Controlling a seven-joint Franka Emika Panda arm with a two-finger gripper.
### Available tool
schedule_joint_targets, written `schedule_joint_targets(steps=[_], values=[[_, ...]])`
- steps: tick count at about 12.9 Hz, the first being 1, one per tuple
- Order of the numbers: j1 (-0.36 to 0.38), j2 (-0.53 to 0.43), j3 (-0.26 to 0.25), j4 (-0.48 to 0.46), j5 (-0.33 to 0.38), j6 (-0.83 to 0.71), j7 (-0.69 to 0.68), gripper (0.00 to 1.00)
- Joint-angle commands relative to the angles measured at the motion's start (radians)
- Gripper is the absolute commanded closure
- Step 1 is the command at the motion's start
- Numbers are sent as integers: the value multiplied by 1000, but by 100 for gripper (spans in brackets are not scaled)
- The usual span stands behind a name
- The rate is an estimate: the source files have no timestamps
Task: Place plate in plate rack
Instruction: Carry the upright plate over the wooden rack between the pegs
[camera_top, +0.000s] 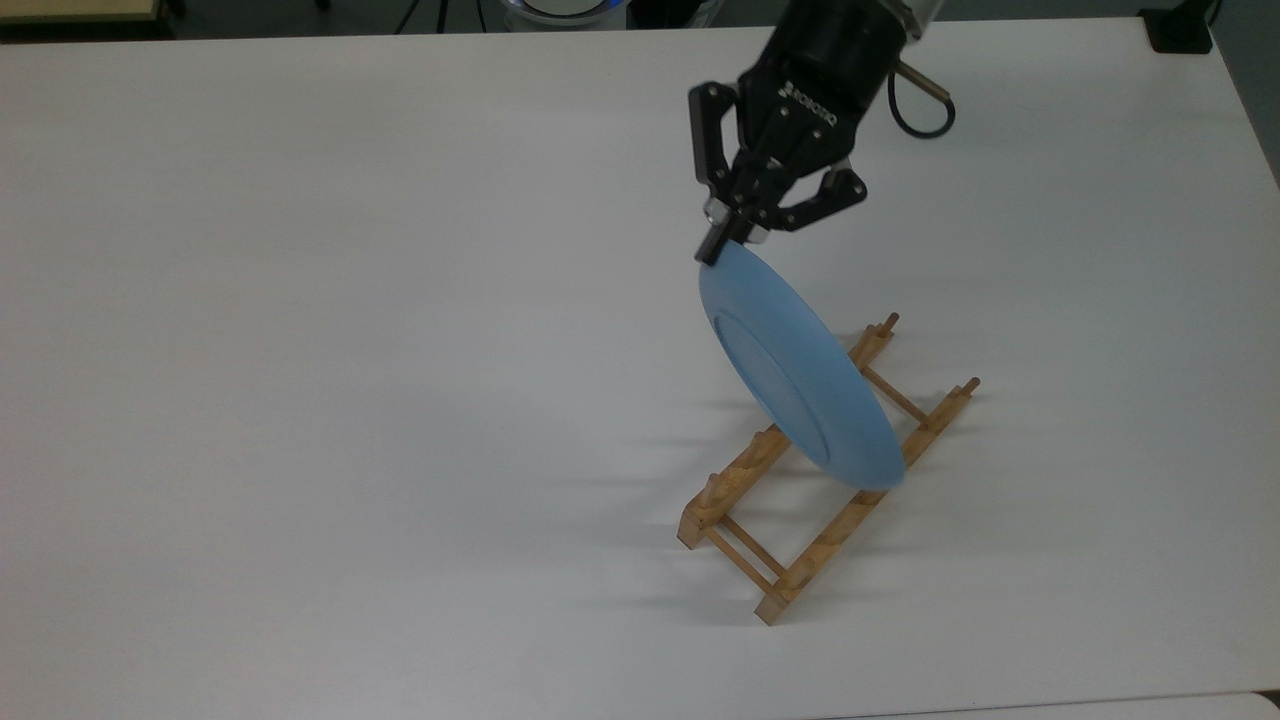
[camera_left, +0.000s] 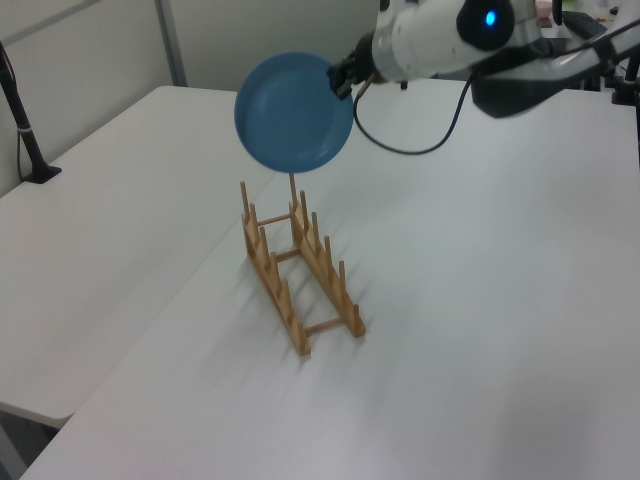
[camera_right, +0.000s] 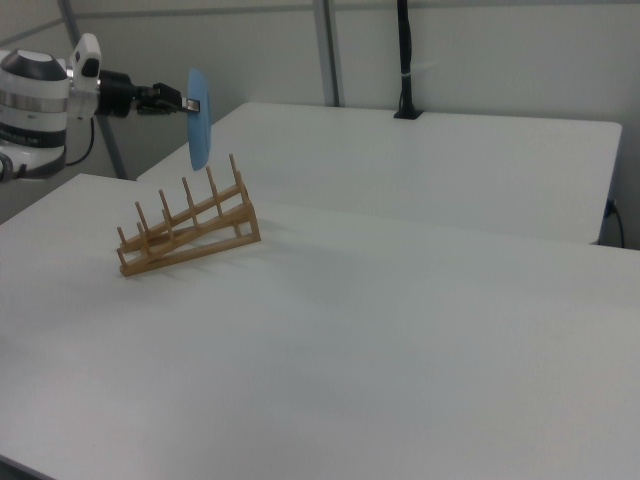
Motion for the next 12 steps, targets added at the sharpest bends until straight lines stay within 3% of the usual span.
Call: schedule_joint_targets(steps=[1, 4, 12], values=[[35, 41, -8, 8, -105, 6, 48, 100], [74, 81, -8, 10, -166, 5, 60, 100], [88, 138, -8, 2, -286, 5, 175, 100]])
